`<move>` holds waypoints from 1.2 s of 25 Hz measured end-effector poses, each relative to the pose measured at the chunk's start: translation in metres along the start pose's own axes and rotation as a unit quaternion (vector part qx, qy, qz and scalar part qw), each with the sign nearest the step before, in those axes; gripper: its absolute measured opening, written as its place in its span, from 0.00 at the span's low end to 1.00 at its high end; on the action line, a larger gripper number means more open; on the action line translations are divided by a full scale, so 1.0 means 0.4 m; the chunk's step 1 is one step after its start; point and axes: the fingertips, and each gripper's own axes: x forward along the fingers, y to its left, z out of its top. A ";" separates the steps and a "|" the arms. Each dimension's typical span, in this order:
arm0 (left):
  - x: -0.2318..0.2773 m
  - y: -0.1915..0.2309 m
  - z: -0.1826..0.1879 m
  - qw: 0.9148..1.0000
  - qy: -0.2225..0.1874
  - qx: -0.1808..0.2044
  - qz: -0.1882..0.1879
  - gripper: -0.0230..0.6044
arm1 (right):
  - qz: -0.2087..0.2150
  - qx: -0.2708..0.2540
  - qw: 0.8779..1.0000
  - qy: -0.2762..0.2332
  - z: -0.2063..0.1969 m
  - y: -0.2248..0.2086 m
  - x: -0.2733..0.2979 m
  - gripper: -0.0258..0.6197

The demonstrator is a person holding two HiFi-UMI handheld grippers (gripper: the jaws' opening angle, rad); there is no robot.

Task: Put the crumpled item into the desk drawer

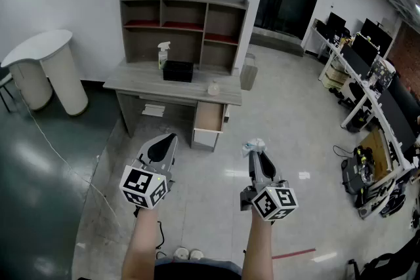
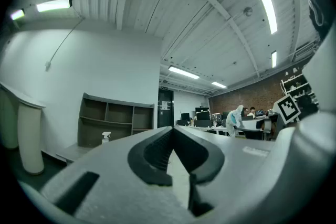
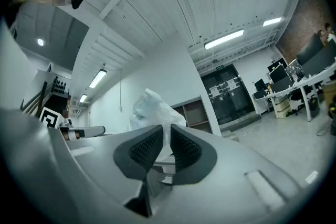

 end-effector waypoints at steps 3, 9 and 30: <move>0.004 0.011 -0.004 1.000 0.000 -0.001 0.003 0.04 | -0.001 0.001 1.000 0.001 -0.007 -0.004 0.009 0.13; 0.003 0.022 -0.015 1.000 0.004 -0.004 0.003 0.04 | -0.002 0.004 1.000 0.002 -0.015 -0.004 0.016 0.13; 0.023 0.098 -0.021 1.000 -0.003 -0.001 -0.011 0.04 | -0.043 0.003 0.999 -0.026 -0.024 -0.020 0.050 0.14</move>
